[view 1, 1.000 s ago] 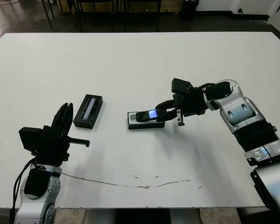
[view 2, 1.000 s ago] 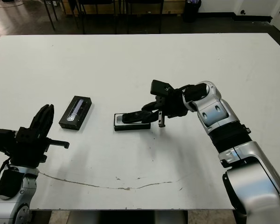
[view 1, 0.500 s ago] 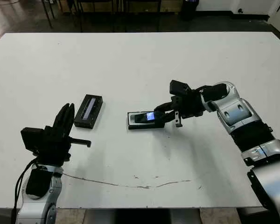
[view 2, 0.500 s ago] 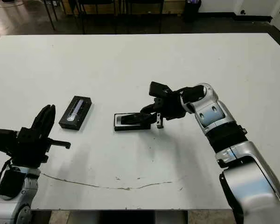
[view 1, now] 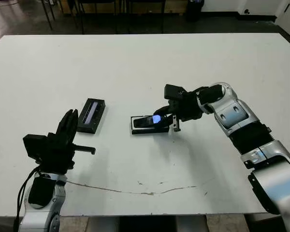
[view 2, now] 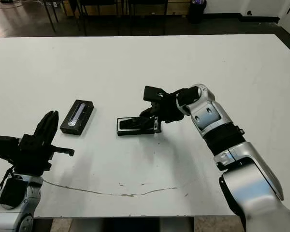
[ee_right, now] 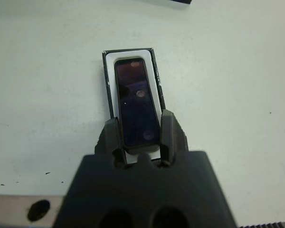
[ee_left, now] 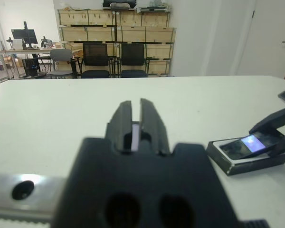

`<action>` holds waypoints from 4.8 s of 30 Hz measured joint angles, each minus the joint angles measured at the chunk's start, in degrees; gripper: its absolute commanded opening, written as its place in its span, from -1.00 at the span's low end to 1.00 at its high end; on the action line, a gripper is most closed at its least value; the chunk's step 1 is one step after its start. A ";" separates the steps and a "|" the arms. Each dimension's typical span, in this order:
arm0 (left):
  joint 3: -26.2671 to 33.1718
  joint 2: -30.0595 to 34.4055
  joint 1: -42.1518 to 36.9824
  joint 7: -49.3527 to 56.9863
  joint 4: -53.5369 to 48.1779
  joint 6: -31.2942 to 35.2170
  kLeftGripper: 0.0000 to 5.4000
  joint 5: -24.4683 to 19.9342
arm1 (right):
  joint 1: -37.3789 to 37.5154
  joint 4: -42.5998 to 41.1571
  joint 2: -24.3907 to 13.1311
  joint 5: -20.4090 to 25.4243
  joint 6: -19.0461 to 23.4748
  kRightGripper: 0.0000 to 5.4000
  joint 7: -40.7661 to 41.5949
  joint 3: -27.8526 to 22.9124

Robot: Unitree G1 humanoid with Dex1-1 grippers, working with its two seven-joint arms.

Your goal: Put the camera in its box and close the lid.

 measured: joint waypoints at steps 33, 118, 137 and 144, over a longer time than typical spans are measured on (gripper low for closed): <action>0.21 0.04 -1.13 -0.08 0.52 -0.20 -1.00 0.22 | 9.80 -19.42 -9.13 6.06 -7.41 0.99 -21.12 -19.23; -2.79 5.57 -20.39 -0.45 -3.39 37.79 0.71 3.95 | 33.63 -33.36 1.22 16.33 -9.31 -1.00 -46.13 -30.46; -1.44 0.25 -21.38 6.53 -1.08 46.10 0.99 2.25 | 32.86 -31.26 1.00 14.78 -10.19 -1.00 -45.59 -29.44; -1.94 1.75 -21.38 5.90 1.34 46.12 0.99 2.98 | 32.86 -31.37 0.96 14.62 -10.19 -1.00 -45.57 -29.43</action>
